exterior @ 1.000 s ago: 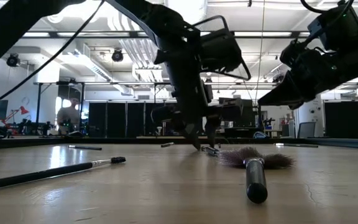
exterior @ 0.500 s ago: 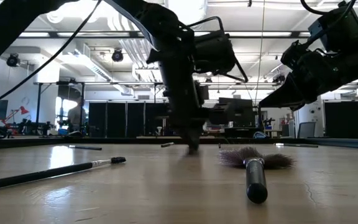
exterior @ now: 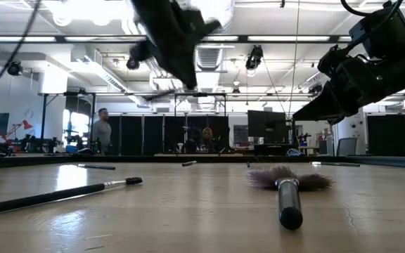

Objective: Pick & Place Makeup Brushes
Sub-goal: Put the black blush brush into the makeup holder, then put the black eyeshadow brush into the makeup holder

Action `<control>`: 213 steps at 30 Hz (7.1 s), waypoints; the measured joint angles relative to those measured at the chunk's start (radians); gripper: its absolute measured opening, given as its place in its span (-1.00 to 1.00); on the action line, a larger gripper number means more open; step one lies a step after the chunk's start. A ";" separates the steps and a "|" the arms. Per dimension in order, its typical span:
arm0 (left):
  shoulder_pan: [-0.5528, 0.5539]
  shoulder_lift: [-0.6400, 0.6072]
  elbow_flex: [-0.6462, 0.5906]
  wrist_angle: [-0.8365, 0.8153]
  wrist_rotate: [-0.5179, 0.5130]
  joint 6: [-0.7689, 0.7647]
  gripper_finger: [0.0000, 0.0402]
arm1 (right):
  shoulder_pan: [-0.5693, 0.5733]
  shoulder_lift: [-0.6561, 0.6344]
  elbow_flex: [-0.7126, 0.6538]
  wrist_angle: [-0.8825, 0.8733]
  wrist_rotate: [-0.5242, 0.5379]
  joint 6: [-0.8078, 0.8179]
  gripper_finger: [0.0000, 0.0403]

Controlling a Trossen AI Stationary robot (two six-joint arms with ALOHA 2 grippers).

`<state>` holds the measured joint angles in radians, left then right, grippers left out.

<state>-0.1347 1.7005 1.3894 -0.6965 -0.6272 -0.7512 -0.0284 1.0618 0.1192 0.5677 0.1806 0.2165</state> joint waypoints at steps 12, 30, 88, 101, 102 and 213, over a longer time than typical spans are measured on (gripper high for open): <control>-0.401 -0.296 -0.160 -0.001 -0.145 0.080 -1.00 | 0.000 0.000 0.000 0.000 0.005 -0.007 -0.96; -1.018 -0.348 -0.352 0.005 -0.478 -0.171 -1.00 | 0.000 0.000 0.007 0.128 0.029 0.008 -0.96; 0.048 -0.709 -1.201 1.479 0.583 0.350 -1.00 | -0.233 -0.092 0.287 -0.625 0.049 0.033 -0.96; 0.304 -0.396 -1.044 1.598 0.746 0.517 -1.00 | -0.740 0.028 0.381 -0.881 -0.092 0.044 -0.84; 0.303 -0.367 -1.038 1.625 0.745 0.519 -1.00 | -0.773 0.056 0.391 -0.880 -0.106 0.034 -0.80; 0.209 -0.168 -0.412 1.156 0.729 0.557 -0.95 | -0.125 -0.035 0.419 0.067 -0.284 -0.042 -0.55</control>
<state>0.0747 1.5326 0.9775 0.4591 0.1019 -0.1941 -0.1535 1.0267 0.5386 0.6343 -0.1030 0.1745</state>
